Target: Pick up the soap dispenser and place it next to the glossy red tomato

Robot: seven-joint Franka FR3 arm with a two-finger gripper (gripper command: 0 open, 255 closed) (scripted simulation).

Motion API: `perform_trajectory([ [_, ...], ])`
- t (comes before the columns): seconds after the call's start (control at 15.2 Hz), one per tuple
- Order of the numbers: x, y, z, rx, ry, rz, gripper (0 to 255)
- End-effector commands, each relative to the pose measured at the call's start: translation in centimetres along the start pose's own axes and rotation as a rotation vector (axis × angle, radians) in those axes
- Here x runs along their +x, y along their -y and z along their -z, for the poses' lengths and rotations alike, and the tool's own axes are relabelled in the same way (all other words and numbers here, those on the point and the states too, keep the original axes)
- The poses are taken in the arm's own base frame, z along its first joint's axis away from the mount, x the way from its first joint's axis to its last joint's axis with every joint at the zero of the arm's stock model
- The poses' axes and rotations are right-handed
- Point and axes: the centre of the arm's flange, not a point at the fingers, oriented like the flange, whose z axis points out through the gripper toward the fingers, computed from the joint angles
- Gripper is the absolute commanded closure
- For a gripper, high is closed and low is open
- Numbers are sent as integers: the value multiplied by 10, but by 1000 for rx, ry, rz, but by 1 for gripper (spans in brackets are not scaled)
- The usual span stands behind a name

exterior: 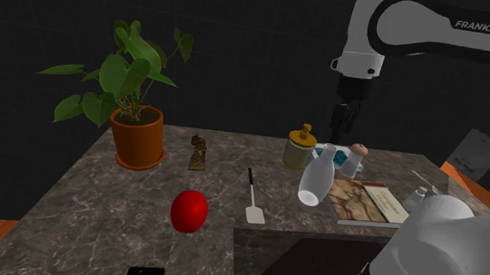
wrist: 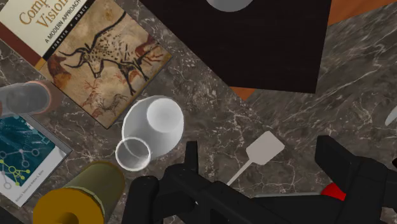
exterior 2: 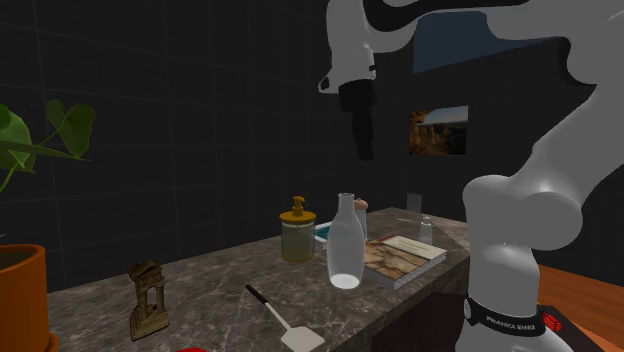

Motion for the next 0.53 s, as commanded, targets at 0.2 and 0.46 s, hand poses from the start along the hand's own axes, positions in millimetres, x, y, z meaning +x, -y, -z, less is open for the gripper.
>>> perform_trajectory([
  [0.2, 20, -30, -11, -2, -16, -4, 0],
  [0.46, 48, -70, -26, -4, -38, -9, 0],
])
